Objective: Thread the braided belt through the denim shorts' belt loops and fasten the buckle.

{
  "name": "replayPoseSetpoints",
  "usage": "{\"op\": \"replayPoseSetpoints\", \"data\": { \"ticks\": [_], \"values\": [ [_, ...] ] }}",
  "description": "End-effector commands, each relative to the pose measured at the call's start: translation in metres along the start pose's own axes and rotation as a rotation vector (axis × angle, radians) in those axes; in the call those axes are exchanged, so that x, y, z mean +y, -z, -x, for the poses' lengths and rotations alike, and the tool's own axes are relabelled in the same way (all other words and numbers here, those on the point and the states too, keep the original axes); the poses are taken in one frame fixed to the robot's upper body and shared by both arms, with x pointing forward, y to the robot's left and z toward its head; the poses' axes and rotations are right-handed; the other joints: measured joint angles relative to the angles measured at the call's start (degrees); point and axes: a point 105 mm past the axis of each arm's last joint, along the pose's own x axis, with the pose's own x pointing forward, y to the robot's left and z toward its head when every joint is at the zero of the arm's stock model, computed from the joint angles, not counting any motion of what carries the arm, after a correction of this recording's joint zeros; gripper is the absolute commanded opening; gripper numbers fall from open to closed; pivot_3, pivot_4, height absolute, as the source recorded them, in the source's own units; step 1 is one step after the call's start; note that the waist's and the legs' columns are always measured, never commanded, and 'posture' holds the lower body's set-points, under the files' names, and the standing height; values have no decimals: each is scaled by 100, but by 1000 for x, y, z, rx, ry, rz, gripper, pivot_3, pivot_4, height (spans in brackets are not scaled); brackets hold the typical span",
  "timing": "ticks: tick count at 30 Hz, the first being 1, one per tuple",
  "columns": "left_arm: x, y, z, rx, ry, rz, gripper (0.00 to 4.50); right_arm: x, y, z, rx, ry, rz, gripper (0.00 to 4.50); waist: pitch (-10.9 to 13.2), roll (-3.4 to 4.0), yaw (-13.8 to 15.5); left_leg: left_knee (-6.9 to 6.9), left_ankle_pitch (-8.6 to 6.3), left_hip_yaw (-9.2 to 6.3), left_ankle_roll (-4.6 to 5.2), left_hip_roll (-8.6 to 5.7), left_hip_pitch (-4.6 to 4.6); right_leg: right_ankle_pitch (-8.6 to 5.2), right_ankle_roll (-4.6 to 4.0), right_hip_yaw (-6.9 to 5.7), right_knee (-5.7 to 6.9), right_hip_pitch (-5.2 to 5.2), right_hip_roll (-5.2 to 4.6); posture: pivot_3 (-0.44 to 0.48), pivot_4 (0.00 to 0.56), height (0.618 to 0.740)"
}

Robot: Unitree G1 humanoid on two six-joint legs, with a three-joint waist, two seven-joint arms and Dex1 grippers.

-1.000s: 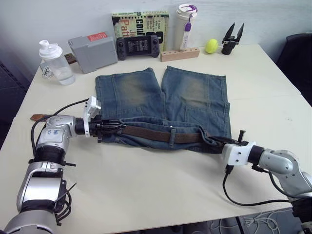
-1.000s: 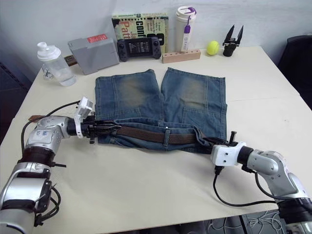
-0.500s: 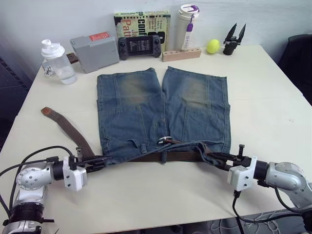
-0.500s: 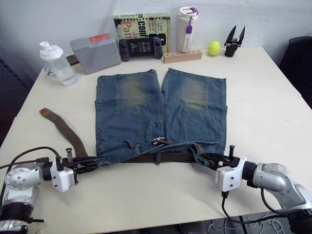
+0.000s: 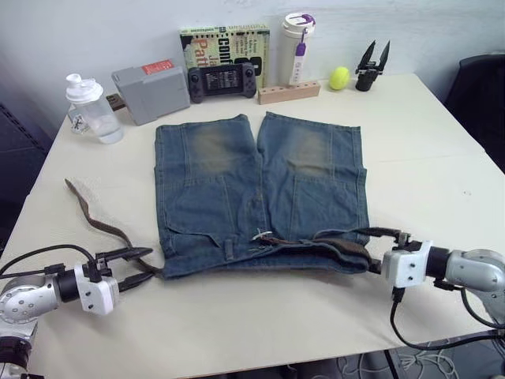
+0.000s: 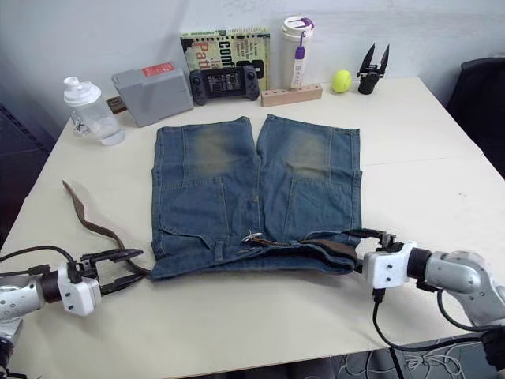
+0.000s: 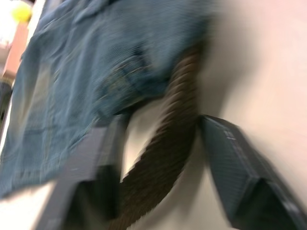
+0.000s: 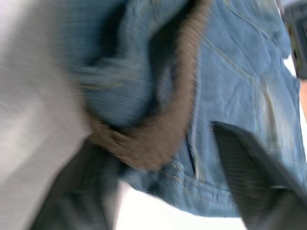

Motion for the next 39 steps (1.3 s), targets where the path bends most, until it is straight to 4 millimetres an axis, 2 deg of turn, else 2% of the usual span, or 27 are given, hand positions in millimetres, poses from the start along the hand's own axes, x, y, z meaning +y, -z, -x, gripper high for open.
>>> {"op": "replayPoseSetpoints", "data": {
  "ticks": [1,6,9,11,14,15,18,22,24,27,31,32,34,36,39],
  "values": [
    [5,-3,4,17,74,228,3791,-11,12,20,86,-28,-153,4464,1,0,-4,0,0,-1,1,-2,-2,0,0,-1,1,-2,-3,0,150,722],
    [28,-23,4,-22,131,448,3791,-24,12,38,138,-97,-252,4464,17,-1,41,19,-8,-6,17,-15,-29,2,6,-8,-8,-10,-19,0,150,722],
    [35,-34,8,-51,207,569,3791,-31,10,48,146,-134,-298,4464,25,-7,59,33,-10,-11,19,-12,-36,4,8,-13,-7,-10,-19,0,150,722],
    [46,-41,10,-79,232,684,3791,-44,8,54,152,-118,-333,4464,33,5,69,32,-11,-11,19,-13,-36,4,8,-12,-8,-10,-19,0,150,722],
    [61,-56,9,-145,240,790,3791,-70,2,53,111,-23,-385,4464,48,11,78,33,-11,-9,18,-16,-37,4,9,-11,-8,-12,-19,0,150,722],
    [65,-62,8,-169,248,823,3791,-78,-3,49,82,15,-423,4464,62,17,81,33,-11,-9,18,-15,-37,4,9,-12,-7,-12,-18,0,150,722],
    [87,-68,-9,-249,166,902,3791,-96,-18,20,-19,115,-603,4464,74,18,86,37,-12,-10,15,-14,-44,5,11,-7,-5,-20,-14,0,150,722],
    [96,-56,-42,-233,68,921,3791,-96,-13,-15,11,143,-755,4464,74,17,110,46,-10,-15,10,-32,-62,7,14,-5,-4,-25,1,0,150,722],
    [99,-43,-63,-200,-4,926,3791,-92,-8,-35,33,142,-804,4464,74,17,113,48,-10,-11,9,-41,-70,9,17,-8,-7,-27,5,0,150,722],
    [96,-25,-88,-119,-39,938,3791,-86,4,-56,82,140,-892,4464,72,11,101,62,-6,10,3,-41,-107,11,21,-23,-9,-43,15,0,150,722],
    [73,1,-110,39,8,926,3791,-70,20,-70,184,69,-975,4464,71,8,81,53,0,18,-9,-38,-139,10,20,-22,-2,-88,26,0,150,722],
    [65,6,-113,77,38,900,3543,-64,22,-72,212,26,-971,4491,66,1,82,49,1,22,-11,-36,-136,10,20,-19,-2,-88,30,0,150,722],
    [52,12,-117,129,94,872,2927,-56,27,-75,250,-21,-975,3935,45,-18,87,54,4,23,-15,-31,-129,10,20,-15,-1,-80,32,0,150,722],
    [42,18,-120,180,138,847,2043,-51,33,-79,295,-40,-952,3100,-3,-31,89,55,4,27,-16,-30,-119,10,19,-8,5,-75,32,0,150,722],
    [37,27,-122,240,149,804,781,-50,38,-86,319,-29,-938,1779,-72,-44,86,48,4,27,-16,-29,-112,10,19,-6,0,-72,32,0,150,722]
  ]
}}
